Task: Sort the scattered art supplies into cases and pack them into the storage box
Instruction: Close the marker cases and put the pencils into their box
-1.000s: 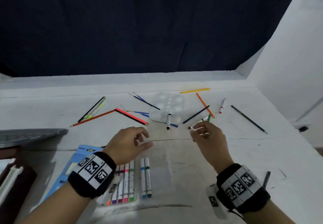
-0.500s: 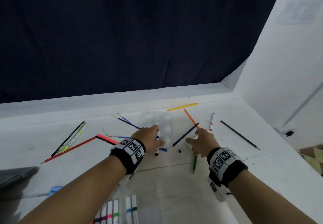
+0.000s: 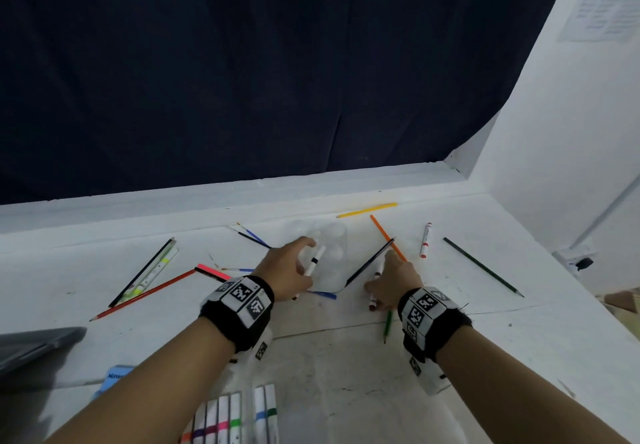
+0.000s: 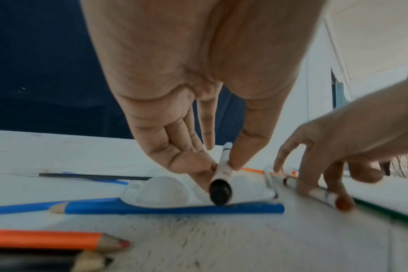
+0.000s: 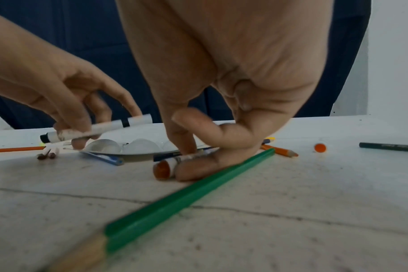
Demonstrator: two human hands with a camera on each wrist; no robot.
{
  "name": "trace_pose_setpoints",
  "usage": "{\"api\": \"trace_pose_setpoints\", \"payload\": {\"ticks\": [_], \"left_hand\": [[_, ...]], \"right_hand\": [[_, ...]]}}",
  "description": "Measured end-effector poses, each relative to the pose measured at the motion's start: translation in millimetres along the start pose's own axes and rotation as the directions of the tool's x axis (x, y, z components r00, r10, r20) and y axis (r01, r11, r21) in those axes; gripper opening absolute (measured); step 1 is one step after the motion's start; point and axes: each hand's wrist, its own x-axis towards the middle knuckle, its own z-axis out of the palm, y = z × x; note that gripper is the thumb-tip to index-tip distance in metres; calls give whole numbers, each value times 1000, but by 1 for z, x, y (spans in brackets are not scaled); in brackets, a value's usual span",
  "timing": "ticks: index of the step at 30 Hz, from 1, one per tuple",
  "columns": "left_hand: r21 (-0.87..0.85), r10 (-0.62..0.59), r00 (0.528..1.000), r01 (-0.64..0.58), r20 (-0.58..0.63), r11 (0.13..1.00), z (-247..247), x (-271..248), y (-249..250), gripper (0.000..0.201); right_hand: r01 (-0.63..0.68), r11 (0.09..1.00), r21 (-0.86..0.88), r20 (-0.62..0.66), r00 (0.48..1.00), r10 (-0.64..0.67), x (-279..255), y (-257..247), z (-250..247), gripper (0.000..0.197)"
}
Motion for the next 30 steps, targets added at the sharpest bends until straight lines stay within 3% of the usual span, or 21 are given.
{"api": "trace_pose_setpoints", "payload": {"ticks": [3, 8, 11, 17, 20, 25, 30], "left_hand": [[-145, 39, 997, -48, -65, 988, -17, -24, 2, 69], [-409, 73, 976, -154, -206, 900, -43, -85, 4, 71], [-572, 47, 966, -189, -253, 798, -46, -123, 4, 65], [-637, -31, 965, -147, -260, 757, -24, -174, -16, 63], [-619, -51, 982, -74, -182, 782, -1, -191, -30, 67], [-400, -64, 997, 45, -35, 915, 41, -206, -42, 65], [-292, -31, 998, 12, -62, 956, 60, -205, -48, 62]], "right_hand": [[17, 989, 149, -9, 1000, -16, -8, -2, -4, 50], [137, 849, 510, -88, 990, -106, -44, -10, -13, 53], [248, 772, 585, -130, 969, -212, -72, -14, -10, 53], [356, 658, 664, -100, 914, -393, -131, -19, 7, 56], [388, 689, 612, -15, 877, -481, -153, -18, 23, 57], [421, 772, 476, 197, 805, -560, -180, -9, 49, 57], [445, 803, 396, 250, 790, -560, -187, -4, 62, 57]]}}
